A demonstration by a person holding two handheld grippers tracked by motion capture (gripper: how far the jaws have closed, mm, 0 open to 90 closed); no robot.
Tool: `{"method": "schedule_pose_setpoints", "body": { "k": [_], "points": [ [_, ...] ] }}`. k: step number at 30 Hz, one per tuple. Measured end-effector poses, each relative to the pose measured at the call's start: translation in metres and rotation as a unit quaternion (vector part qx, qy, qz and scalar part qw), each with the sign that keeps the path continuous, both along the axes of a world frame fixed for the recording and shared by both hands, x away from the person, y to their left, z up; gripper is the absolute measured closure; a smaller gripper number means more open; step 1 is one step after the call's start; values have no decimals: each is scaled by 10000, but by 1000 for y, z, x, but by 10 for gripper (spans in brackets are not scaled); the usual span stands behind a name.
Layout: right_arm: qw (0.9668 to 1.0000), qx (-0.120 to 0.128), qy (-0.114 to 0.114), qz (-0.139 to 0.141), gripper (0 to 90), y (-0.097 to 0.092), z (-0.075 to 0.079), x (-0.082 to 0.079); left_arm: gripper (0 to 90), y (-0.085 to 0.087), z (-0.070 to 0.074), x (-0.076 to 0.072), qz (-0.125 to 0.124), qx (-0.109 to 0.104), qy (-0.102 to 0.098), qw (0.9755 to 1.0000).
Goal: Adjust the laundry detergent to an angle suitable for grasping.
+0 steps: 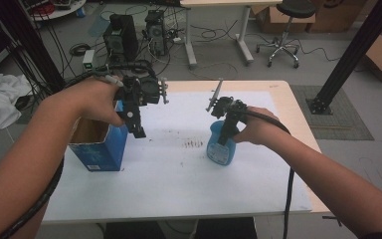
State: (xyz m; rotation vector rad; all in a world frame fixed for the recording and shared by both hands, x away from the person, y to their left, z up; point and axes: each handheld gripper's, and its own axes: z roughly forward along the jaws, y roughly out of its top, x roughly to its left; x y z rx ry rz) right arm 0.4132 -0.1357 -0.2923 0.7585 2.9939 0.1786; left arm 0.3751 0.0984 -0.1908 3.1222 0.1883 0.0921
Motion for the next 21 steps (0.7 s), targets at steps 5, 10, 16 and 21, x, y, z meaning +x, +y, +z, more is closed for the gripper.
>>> {"method": "schedule_pose_setpoints", "body": {
  "k": [5, 10, 16, 21],
  "points": [
    [10000, -11, -14, 19, 244, 2, 1, -1, 1, 1, -1, 0, 21, 8, -10, 10000],
    [10000, -4, 8, 19, 214, 2, 3, -1, 1, 2, 0, 0, 18, 28, -17, 10000],
    [10000, -69, -25, 57, 173, 3, 5, -1, 1, 3, -1, 0, 42, 30, -6, 10000],
    [9999, -4, -29, 118, 148, 3, 7, -2, 1, 3, -1, -1, 38, 44, -2, 10000]
  ]
}}
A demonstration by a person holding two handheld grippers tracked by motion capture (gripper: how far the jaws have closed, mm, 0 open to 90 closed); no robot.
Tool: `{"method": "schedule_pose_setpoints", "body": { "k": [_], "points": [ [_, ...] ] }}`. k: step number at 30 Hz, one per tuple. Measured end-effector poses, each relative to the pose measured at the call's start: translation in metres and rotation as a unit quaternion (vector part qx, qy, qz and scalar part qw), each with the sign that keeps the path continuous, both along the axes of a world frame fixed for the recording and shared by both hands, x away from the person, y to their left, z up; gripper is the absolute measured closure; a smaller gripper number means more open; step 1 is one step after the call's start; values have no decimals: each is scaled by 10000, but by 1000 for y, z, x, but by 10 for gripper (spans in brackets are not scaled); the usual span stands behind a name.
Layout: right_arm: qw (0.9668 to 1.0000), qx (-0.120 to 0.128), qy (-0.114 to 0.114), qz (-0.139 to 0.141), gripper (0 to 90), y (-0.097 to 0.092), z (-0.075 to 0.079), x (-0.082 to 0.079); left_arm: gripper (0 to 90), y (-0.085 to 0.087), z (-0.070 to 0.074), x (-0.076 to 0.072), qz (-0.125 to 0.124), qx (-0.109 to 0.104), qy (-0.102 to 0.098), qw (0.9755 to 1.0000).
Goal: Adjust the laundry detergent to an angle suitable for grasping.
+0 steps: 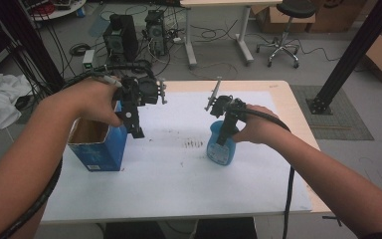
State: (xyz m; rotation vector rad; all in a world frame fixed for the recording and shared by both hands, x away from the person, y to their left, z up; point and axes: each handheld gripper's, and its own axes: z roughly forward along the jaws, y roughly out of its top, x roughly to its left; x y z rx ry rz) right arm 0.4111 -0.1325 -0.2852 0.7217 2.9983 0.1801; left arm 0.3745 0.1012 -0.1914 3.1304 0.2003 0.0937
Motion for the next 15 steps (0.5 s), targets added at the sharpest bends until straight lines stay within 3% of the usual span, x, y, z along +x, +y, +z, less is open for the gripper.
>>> {"method": "schedule_pose_setpoints", "body": {
  "k": [15],
  "points": [
    [9998, 14, -72, 165, 99, -2, 8, -2, 1, -2, -1, 1, -16, 1, 13, 10000]
  ]
}}
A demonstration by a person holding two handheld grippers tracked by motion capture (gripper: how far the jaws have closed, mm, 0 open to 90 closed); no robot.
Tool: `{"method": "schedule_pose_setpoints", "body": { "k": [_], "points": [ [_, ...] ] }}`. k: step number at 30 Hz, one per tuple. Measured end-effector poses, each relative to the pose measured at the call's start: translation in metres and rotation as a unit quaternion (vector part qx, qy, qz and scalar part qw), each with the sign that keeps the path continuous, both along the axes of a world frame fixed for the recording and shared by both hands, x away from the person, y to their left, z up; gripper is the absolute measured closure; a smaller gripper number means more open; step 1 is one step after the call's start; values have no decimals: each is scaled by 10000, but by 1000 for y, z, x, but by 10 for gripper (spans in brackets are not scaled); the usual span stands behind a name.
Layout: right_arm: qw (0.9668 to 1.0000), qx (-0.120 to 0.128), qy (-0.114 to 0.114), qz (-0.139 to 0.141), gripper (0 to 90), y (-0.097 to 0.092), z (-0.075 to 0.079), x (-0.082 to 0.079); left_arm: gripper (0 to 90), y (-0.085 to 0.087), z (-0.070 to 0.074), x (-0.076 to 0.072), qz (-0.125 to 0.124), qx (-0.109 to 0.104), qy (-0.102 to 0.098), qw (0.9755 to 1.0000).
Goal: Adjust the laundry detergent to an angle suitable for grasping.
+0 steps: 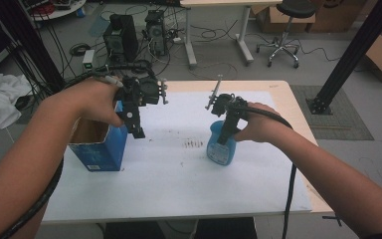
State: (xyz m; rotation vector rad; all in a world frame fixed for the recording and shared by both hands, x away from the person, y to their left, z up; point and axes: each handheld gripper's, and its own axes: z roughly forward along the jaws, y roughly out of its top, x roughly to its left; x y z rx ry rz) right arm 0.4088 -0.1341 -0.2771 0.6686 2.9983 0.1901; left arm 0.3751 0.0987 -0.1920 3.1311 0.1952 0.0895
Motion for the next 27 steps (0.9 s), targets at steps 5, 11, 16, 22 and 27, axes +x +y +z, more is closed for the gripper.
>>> {"method": "schedule_pose_setpoints", "body": {
  "k": [5, 11, 16, 22, 27],
  "points": [
    [10000, 9, -47, -42, 61, -2, 3, 1, 1, -1, -1, 0, -5, 14, 13, 10000],
    [10000, 31, -62, 2, 40, -2, 7, 0, 1, 1, -3, 0, 14, 8, 23, 10000],
    [9999, 19, -92, 96, 13, -2, 12, -1, 1, 2, -3, 0, 20, 8, 26, 10000],
    [9996, 82, -162, 228, 0, -3, 19, -3, 1, 2, -2, 1, 14, 5, 26, 10000],
    [9991, 100, -177, 375, 0, -4, 27, -5, 1, 2, -3, 1, 1, 22, 38, 10000]
  ]
}}
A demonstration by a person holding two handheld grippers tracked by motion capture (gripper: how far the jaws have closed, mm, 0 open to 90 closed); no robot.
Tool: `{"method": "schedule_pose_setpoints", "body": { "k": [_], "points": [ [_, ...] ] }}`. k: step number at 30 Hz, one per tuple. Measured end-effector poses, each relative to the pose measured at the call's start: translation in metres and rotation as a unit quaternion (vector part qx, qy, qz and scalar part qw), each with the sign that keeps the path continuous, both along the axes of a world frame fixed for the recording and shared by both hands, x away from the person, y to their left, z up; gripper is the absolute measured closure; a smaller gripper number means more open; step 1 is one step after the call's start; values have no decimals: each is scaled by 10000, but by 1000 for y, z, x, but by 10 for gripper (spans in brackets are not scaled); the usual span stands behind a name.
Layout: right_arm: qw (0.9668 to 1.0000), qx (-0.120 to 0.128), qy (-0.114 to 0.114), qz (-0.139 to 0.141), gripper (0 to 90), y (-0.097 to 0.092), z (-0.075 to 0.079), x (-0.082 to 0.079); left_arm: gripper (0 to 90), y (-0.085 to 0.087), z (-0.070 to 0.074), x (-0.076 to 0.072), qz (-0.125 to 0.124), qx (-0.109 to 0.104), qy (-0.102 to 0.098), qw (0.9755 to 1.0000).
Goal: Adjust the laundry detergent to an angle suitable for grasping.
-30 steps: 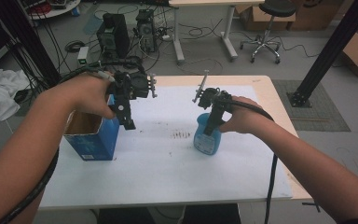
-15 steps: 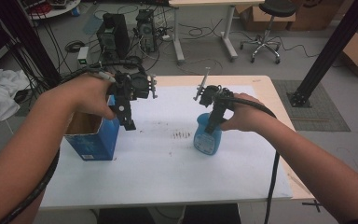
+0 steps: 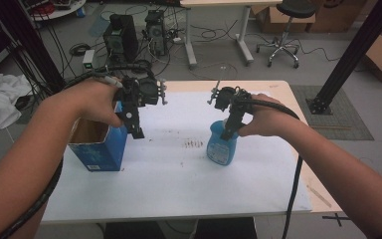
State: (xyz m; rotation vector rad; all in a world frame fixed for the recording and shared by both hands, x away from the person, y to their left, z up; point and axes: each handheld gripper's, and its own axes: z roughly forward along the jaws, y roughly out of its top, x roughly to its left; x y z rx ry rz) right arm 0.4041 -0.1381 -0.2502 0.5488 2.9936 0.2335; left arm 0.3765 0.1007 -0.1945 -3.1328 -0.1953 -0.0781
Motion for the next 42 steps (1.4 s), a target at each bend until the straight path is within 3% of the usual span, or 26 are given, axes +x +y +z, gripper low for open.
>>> {"method": "schedule_pose_setpoints", "body": {
  "k": [10, 18, 24, 37, 42],
  "points": [
    [9992, -129, -32, 383, 0, -11, 21, -3, 1, 0, 1, 1, 5, -9, -5, 10000],
    [9963, -281, 24, 807, 0, -31, 31, -8, 1, -1, 2, 2, 18, 10, -3, 10000],
    [9948, -302, 41, 967, 0, -48, 36, -11, 1, -4, 1, 3, -20, 12, 9, 10000],
    [9919, -539, 111, 1144, 0, -63, 21, -15, 1, -6, -1, 4, 18, -1, 29, 10000],
    [9925, -525, 69, 1099, 0, -65, 22, -15, 1, -7, 0, 6, -21, 26, 23, 10000]
  ]
}}
